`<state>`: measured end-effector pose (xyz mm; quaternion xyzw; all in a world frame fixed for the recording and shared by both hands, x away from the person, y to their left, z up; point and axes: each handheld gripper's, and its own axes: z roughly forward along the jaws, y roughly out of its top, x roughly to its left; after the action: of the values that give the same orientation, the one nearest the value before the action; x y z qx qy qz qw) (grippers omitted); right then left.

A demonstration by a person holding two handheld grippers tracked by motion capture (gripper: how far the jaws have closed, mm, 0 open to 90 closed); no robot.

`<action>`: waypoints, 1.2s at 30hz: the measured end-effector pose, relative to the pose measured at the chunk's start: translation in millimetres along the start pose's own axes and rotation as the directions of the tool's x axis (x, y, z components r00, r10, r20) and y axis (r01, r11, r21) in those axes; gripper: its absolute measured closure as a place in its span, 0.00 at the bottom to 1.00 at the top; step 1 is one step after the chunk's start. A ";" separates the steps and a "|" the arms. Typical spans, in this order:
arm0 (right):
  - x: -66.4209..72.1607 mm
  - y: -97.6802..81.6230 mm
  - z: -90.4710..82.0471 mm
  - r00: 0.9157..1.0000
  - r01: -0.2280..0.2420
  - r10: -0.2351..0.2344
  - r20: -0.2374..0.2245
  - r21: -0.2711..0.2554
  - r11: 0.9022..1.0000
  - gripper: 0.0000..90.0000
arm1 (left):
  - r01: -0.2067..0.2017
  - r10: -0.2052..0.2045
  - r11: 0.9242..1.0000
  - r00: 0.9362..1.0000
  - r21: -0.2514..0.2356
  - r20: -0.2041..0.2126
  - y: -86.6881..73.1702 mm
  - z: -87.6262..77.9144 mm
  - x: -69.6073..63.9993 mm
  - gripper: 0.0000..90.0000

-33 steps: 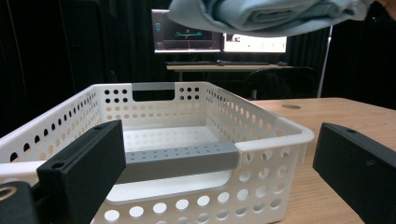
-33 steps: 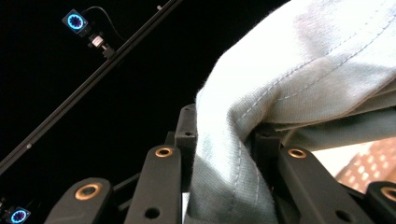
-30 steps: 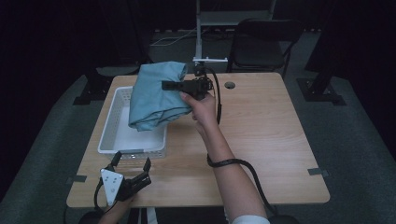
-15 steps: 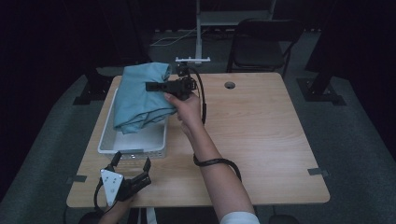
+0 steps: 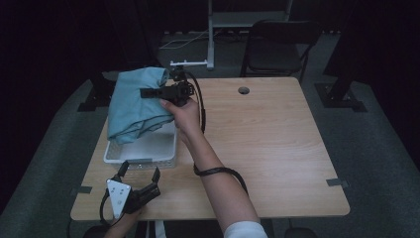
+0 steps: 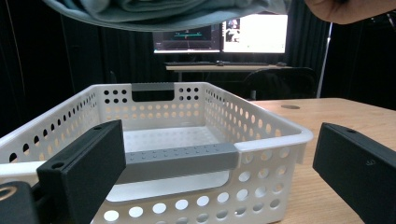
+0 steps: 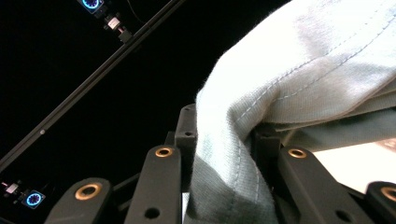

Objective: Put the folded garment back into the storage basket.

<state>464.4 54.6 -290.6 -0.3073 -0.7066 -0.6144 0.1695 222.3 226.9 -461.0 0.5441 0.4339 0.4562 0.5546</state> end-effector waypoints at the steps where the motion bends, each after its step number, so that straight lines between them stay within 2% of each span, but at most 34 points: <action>1: 0.1 0.2 2.2 1.000 0.001 -0.001 -0.002 -0.003 1.000 0.80 | 0.000 0.000 1.000 1.000 -0.001 0.000 0.0 -0.1 0.0 0.04; 4: 0.2 0.6 7.2 1.000 -0.010 0.010 -0.017 -0.008 1.000 0.80 | 0.000 0.000 1.000 1.000 -0.001 0.000 0.0 -0.2 0.1 0.04; 12: 2.9 4.8 20.4 1.000 -0.005 0.005 -0.030 -0.004 1.000 0.80 | 0.000 0.000 1.000 1.000 -0.004 0.007 -0.1 -0.6 0.4 0.04; 24: -1.8 3.1 24.6 0.999 -0.031 0.030 -0.042 -0.007 1.000 0.80 | 0.001 -0.001 1.000 1.000 -0.004 0.020 -0.1 -0.7 0.7 0.04; 28: -4.5 1.3 28.1 0.999 -0.030 0.030 -0.039 0.000 1.000 0.80 | 0.001 -0.001 1.000 1.000 -0.006 0.019 -0.1 -0.8 0.7 0.04; 36: -17.3 -9.1 36.1 0.997 -0.069 0.069 -0.030 0.017 0.997 0.80 | 0.002 -0.002 1.000 1.000 -0.006 0.022 -0.1 -0.7 0.8 0.04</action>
<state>476.6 85.2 -315.1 -0.3208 -0.6977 -0.6073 0.2037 221.7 227.8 -461.1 0.5469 0.4268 0.4512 0.5614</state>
